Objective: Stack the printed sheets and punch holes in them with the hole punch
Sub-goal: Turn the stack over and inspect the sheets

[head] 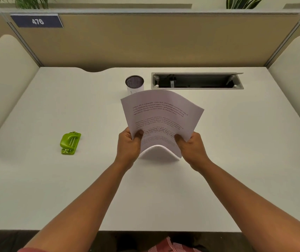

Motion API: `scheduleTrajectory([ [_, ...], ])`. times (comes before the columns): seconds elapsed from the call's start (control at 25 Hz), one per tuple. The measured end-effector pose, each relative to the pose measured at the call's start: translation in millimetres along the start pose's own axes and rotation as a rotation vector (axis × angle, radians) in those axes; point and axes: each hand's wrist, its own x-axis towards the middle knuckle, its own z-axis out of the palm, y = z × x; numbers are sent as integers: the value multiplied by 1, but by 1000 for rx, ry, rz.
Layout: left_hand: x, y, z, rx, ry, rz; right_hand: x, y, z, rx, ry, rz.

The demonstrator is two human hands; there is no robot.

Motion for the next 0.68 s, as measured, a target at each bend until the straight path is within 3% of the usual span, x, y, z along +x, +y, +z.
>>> scheduleTrajectory([
  [0.68, 6, -14, -5, -8, -91, -20, 0, 17, -1, -38, -22, 56],
])
